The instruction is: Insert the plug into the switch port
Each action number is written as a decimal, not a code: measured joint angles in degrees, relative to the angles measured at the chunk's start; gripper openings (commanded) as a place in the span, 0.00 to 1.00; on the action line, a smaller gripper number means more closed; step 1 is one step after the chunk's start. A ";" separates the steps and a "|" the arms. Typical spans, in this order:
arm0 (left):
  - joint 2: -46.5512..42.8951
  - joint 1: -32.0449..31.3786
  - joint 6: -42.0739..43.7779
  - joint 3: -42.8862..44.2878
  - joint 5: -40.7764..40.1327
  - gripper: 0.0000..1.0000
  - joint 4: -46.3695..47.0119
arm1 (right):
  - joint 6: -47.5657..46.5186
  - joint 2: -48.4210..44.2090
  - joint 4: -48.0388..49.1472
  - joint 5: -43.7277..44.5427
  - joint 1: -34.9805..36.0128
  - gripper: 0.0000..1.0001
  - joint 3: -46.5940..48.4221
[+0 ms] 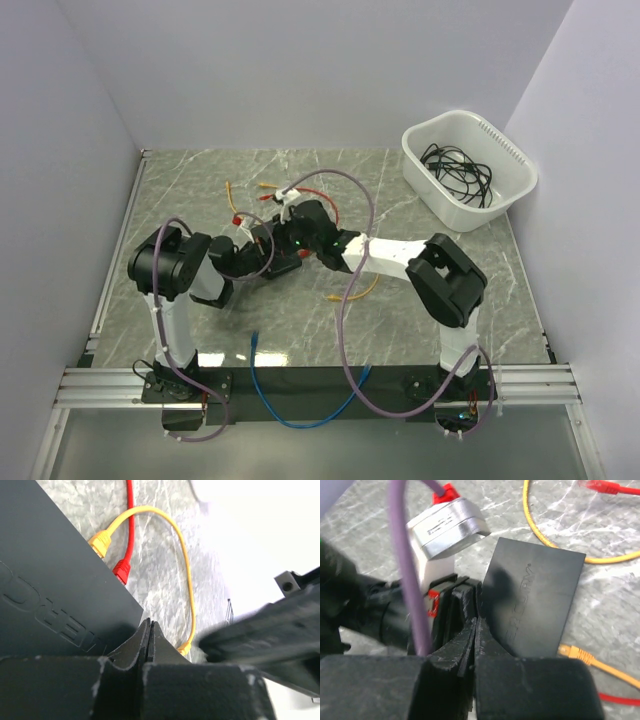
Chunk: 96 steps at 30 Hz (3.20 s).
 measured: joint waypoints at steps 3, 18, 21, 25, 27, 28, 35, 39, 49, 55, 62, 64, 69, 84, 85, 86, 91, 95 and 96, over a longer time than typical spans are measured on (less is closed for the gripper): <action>-1.66 0.02 1.73 1.25 0.46 0.00 -5.68 | 0.07 -2.69 1.97 -0.11 -0.11 0.00 -3.80; -8.44 1.64 6.64 2.03 -2.32 0.34 -18.38 | 7.32 -13.38 -3.72 11.76 -5.35 0.29 -9.99; -10.47 1.70 7.52 1.64 -3.32 0.46 -20.52 | 8.55 -13.57 -4.70 12.66 -7.08 0.40 -10.25; -14.86 1.81 8.00 1.29 -6.97 0.58 -24.96 | 10.38 -13.42 -7.13 12.70 -7.30 0.52 -10.67; -16.81 2.05 8.11 1.05 -9.22 0.62 -26.97 | 11.15 -12.85 -7.76 12.13 -7.37 0.56 -10.71; -17.90 2.19 8.04 0.98 -10.51 0.63 -28.28 | 11.63 -12.37 -7.85 11.69 -7.37 0.57 -10.69; -21.03 4.66 8.04 0.98 -14.93 0.67 -32.65 | 13.22 -4.90 -10.80 6.73 -7.45 0.58 -8.46; -20.00 6.64 7.96 1.53 -14.80 0.66 -32.00 | 14.23 -3.26 -11.82 4.68 -7.45 0.58 -8.46; -16.72 7.72 7.52 3.61 -14.29 0.65 -29.55 | 15.23 0.02 -12.70 2.78 -7.45 0.58 -3.08; -16.28 7.76 7.50 5.81 -15.19 0.64 -32.52 | 15.76 2.69 -12.17 1.51 -7.45 0.58 0.59; -21.55 7.80 6.93 4.24 -20.87 0.63 -38.49 | 17.09 4.24 -9.88 0.20 -7.45 0.58 -0.70; -24.02 7.80 6.97 3.72 -23.56 0.63 -41.66 | 17.44 4.26 -9.11 0.04 -7.45 0.58 -1.09; -28.52 7.91 7.61 2.10 -30.69 0.65 -50.01 | 17.86 4.26 -8.44 0.04 -7.26 0.59 -1.33; -19.56 8.31 8.50 8.20 -29.73 0.59 -47.95 | 18.60 3.85 -7.28 1.97 -0.63 0.58 -2.99; -19.08 8.31 8.74 8.61 -29.31 0.59 -47.89 | 18.75 3.72 -7.39 1.88 -0.28 0.58 -3.08; -18.64 8.33 9.01 8.96 -28.87 0.58 -47.78 | 18.91 3.63 -7.52 1.77 0.00 0.58 -3.19; -16.09 8.35 10.23 10.62 -25.62 0.56 -46.49 | 19.76 3.06 -8.96 1.18 0.85 0.58 -3.32; -14.71 8.31 11.13 11.28 -22.86 0.56 -45.35 | 20.26 2.73 -9.81 -0.07 1.84 0.58 -3.48; -14.38 8.24 11.30 11.61 -22.25 0.56 -45.31 | 20.46 2.73 -9.94 -0.44 2.16 0.58 -3.48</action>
